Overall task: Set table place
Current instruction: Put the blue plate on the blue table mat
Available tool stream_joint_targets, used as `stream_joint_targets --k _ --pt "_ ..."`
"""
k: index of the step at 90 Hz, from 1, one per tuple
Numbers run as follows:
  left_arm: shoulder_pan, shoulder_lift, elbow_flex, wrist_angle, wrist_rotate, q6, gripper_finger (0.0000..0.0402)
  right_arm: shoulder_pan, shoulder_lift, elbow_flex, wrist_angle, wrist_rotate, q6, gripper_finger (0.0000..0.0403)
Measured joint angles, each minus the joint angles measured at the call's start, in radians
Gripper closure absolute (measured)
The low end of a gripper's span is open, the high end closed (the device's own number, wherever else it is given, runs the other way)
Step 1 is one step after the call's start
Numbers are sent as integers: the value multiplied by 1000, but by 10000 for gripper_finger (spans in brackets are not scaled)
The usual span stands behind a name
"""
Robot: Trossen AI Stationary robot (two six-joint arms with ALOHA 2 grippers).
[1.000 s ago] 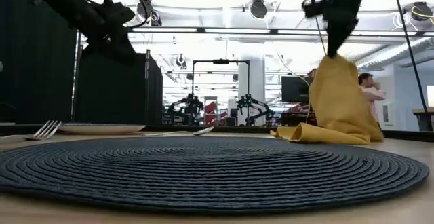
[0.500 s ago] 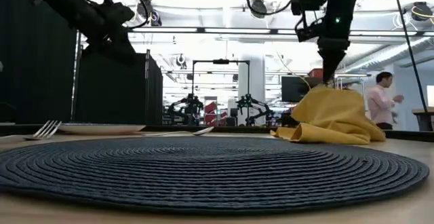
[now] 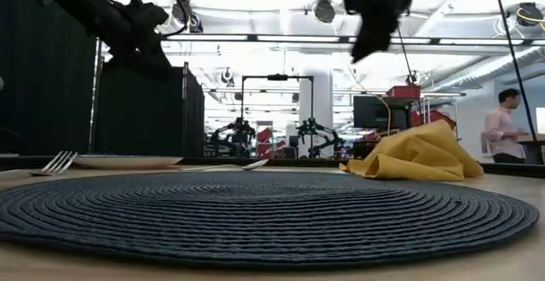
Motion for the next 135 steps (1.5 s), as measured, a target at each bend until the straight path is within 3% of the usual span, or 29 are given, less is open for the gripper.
stream_joint_targets --k 15,27,44,73,80,95,115,135 --pt "-6 30 0 -7 146 -49 292 42 105 -17 252 -4 18 231" --pt "-37 49 0 -20 158 -49 292 55 216 -18 380 -6 7 231" --pt "-48 50 0 -72 -63 -152 292 32 374 -18 469 -108 0 232" --pt "191 30 -1 -153 -101 -286 292 -28 465 -18 626 -136 80 232" --pt "254 30 -1 -159 -55 -287 292 -44 466 -18 682 -152 132 232" --pt "357 30 -1 -148 35 -310 292 -84 490 -12 819 -295 249 232" --pt "444 31 -1 -166 33 -301 292 -101 599 109 828 -333 301 232" --pt "444 34 -1 -238 46 -283 292 -81 778 345 774 -416 322 232"
